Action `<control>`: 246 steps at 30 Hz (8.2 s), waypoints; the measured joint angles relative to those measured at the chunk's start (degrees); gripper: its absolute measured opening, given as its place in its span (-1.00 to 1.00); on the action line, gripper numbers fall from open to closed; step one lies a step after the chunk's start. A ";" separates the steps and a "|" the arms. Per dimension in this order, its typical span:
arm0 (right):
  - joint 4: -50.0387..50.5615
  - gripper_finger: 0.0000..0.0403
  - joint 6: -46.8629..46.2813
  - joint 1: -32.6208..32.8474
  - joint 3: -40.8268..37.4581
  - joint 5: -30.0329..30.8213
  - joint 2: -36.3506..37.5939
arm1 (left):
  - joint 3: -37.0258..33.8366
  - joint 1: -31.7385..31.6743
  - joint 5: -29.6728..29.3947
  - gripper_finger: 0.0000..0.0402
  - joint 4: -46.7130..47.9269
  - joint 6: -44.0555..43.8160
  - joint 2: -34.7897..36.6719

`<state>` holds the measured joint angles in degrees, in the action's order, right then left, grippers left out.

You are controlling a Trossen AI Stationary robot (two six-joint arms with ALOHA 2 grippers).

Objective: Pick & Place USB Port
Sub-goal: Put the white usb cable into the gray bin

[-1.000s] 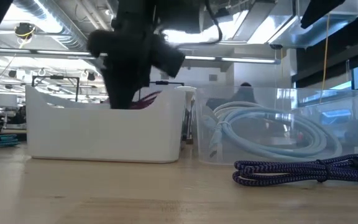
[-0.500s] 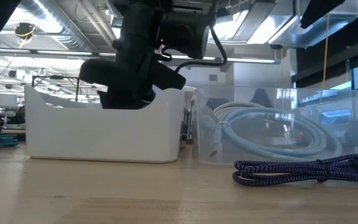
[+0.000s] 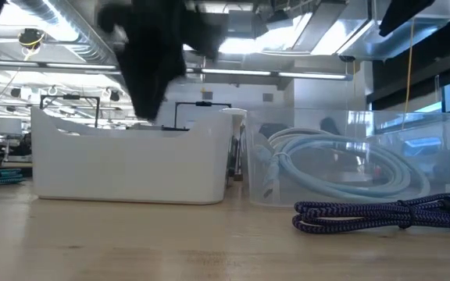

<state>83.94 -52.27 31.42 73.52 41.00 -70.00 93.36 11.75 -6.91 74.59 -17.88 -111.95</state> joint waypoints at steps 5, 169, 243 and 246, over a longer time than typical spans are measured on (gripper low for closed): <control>0.07 0.20 0.03 0.01 -0.01 -0.27 0.00 | -1.36 6.43 -9.65 -0.13 -3.31 -8.60 9.77; -56.74 0.20 49.69 -10.28 -0.04 -8.24 -9.76 | -21.03 -24.56 25.18 -0.85 -101.47 36.60 20.03; -41.29 -0.97 25.62 -22.90 -11.27 -14.21 -12.92 | -20.98 -21.80 -14.03 0.26 -79.41 39.87 30.63; -45.67 -0.97 26.20 -24.68 -14.13 -18.27 -12.94 | -20.98 -20.84 -14.04 0.26 -79.47 39.96 31.96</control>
<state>38.27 -26.07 6.74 59.39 22.73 -82.94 72.38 -9.09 -20.94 -4.88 22.09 -79.99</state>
